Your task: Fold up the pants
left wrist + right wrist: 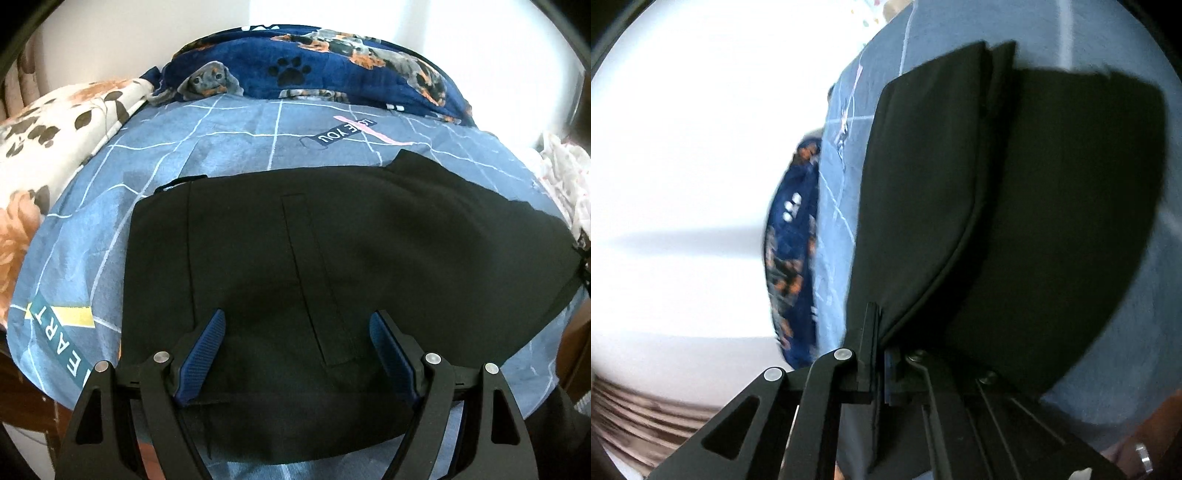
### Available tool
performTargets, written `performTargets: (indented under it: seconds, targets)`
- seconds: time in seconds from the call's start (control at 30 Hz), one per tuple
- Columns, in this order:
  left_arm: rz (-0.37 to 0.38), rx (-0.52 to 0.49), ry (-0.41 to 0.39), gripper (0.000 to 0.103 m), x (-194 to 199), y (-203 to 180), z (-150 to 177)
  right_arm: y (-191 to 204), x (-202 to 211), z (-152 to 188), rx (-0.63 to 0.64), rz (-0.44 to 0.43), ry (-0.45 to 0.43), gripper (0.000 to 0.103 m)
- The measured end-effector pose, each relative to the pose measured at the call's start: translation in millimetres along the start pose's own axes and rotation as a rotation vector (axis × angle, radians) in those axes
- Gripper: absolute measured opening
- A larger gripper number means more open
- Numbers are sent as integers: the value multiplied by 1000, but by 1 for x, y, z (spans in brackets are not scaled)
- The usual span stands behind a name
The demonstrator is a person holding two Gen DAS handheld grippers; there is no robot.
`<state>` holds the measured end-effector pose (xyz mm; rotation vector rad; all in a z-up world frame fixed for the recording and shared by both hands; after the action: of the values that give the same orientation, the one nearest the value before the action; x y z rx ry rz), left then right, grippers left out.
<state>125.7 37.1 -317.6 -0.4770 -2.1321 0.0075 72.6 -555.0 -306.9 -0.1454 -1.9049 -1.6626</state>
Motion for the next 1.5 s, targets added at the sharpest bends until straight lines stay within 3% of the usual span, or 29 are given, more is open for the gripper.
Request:
performTargets:
  seconds: [0.13,0.3,0.37,0.47,0.63,0.87,1.0,1.07,1.17,1.27,1.5]
  targets:
    - [1,0,0,81,-1,0,-1,2,-5,-1,-25,-29,12,0]
    - [13,13,3,81,-1,2,-4,3,14,4,66,85,-57,3]
    - [1,37,-4,81,0,13,-7,1,32,5,72,92,-97,3]
    - [54,71,-16,81,1,16,-8,-18,51,1,22,76,-115,3]
    - [3,-23,2,81,-1,13,-4,-35,58,2,-5,71,-95,2]
    - [19,-45,4,81,0,15,-4,-28,83,14,0,78,-137,1]
    - [29,-59,4,82,0,15,-5,-48,86,7,-44,117,-141,1]
    - [33,-63,6,83,0,15,-5,-54,94,2,-51,90,-158,2]
    - [30,-72,6,84,-1,14,-5,-47,101,-1,-82,-27,-155,6]
    - [32,-71,6,85,-1,13,-4,-44,102,-4,-107,-71,-144,9]
    - [27,-81,7,90,-4,9,-5,-32,78,18,-98,-78,-47,27]
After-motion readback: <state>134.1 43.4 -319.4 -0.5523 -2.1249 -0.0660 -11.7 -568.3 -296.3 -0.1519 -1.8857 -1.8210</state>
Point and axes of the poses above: each gripper's, at about its wrist camera, not at the fingertips, and x roughly against the way its jaws point, y to its left, z to its underside, the point moved 10 cm from there along -x, roughly the way its jaws point, and after that the axes turned 8 degrees about z, right-handed, at the moved point
